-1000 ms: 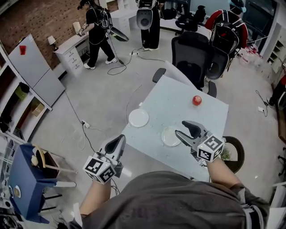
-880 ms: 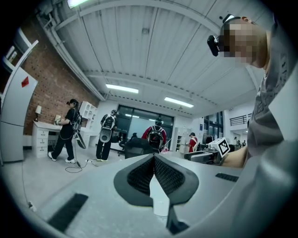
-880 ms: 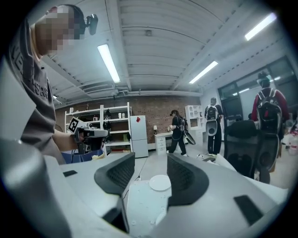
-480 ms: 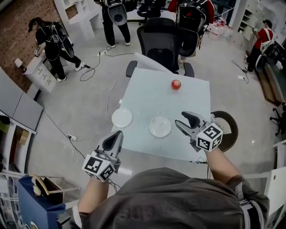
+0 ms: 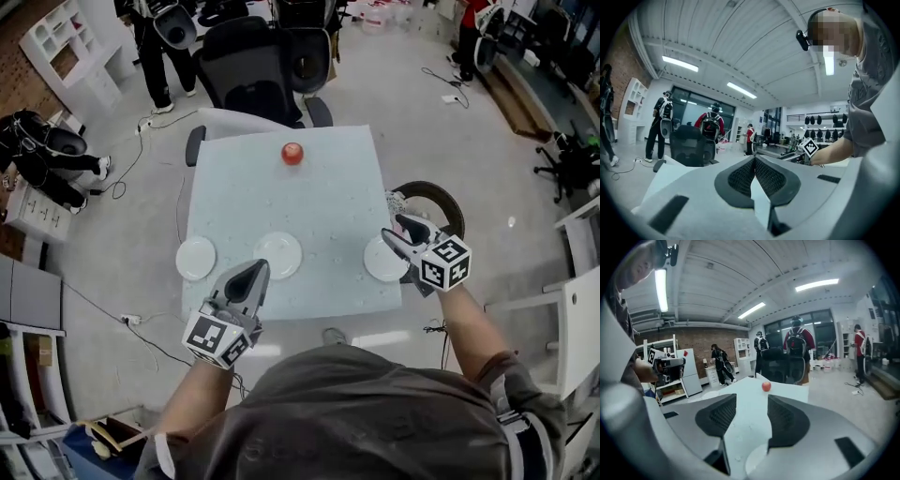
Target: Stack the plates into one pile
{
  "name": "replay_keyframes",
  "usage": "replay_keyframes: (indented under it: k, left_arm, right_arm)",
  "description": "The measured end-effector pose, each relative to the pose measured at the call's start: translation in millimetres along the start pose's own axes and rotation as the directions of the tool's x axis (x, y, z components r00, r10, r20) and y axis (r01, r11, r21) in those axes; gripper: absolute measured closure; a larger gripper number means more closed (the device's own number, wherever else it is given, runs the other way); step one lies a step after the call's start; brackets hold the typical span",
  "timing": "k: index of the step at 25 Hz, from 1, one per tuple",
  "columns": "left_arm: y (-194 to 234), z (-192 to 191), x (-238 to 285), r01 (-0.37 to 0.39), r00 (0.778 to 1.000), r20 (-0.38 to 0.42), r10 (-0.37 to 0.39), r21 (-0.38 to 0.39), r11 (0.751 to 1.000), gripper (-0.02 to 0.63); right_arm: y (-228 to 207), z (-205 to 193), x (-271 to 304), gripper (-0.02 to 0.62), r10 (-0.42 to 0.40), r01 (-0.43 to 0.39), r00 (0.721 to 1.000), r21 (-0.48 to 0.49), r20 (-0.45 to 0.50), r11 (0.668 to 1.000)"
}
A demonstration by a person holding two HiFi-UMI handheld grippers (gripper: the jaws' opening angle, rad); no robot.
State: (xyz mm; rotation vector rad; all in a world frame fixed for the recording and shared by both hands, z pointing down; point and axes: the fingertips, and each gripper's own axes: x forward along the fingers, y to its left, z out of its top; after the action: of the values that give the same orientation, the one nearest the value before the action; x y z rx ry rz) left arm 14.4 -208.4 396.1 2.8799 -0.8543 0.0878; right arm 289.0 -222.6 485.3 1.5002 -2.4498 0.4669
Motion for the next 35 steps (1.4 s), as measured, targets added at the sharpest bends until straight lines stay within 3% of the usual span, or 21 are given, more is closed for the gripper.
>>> replay_keyframes:
  k: [8,15,21,26,28,35]
  left_arm:
    - [-72.0,-44.8,114.2,0.189,0.978,-0.088,-0.188,-0.007,0.982,0.601]
    - [-119.8,-88.8,174.9,0.279,0.948,-0.149,-0.281,-0.033,0.960,0.601]
    - [-138.7,-119.8,188.4,0.309,0.929,-0.190,-0.318,-0.075,0.948,0.601]
    - [-139.1,-130.7,186.6,0.300,0.928,-0.200,-0.313,-0.097,0.949,0.601]
    - [-136.7,-133.3,183.1,0.292,0.930,-0.198,-0.308,-0.108,0.950,0.601]
    - [-110.9,-125.3,145.6,0.224,0.956,-0.162,-0.243,-0.128,0.966,0.601]
  right_arm:
    - [-99.9,-106.9,-46.6,0.403,-0.112,0.133,0.985,0.159,-0.131,0.978]
    - [-134.2,-190.2,-36.1,0.407,-0.058,0.128,0.973,0.314,-0.223,0.941]
    - [-137.3,-243.8,-21.4,0.407,0.003,0.123,0.965,0.462,-0.263,0.878]
    - [-127.3,-261.8,-13.0,0.435,0.067,0.095,0.965,0.576,-0.254,0.812]
    - [-120.1,-261.6,-9.0,0.524,0.105,0.071,0.962,0.602,-0.252,0.795]
    - [-107.6,-198.9,-21.3,0.588,0.137,-0.020,0.979,0.606,-0.148,0.795]
